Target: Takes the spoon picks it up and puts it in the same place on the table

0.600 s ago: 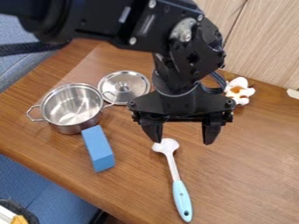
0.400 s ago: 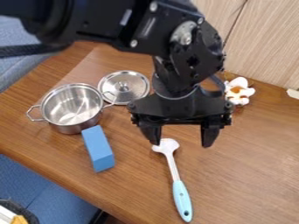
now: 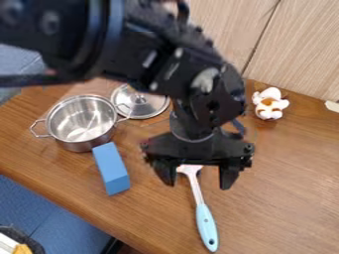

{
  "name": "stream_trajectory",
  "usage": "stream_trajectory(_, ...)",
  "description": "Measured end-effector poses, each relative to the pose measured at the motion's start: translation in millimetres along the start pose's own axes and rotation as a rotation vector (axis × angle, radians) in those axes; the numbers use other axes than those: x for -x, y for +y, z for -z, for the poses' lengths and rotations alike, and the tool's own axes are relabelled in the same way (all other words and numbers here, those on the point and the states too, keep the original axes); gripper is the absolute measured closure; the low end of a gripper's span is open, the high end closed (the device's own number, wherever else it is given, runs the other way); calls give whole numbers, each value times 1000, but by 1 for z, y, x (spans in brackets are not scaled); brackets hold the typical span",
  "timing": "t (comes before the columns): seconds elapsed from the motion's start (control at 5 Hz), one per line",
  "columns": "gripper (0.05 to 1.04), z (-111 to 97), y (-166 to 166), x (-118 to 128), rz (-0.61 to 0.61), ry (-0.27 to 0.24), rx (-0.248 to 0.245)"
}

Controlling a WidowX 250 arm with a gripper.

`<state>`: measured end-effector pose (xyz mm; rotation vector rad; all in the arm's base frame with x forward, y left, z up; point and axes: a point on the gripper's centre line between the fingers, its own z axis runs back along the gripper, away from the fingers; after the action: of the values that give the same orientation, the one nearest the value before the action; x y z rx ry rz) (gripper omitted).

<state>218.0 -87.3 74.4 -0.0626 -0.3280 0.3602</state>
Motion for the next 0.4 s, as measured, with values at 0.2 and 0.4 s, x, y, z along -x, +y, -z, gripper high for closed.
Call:
stream_trajectory(0.2,83,14,2,8,-26,27,-6)
stream_trajectory(0.4,83,28,-2,25,-75,108,-30)
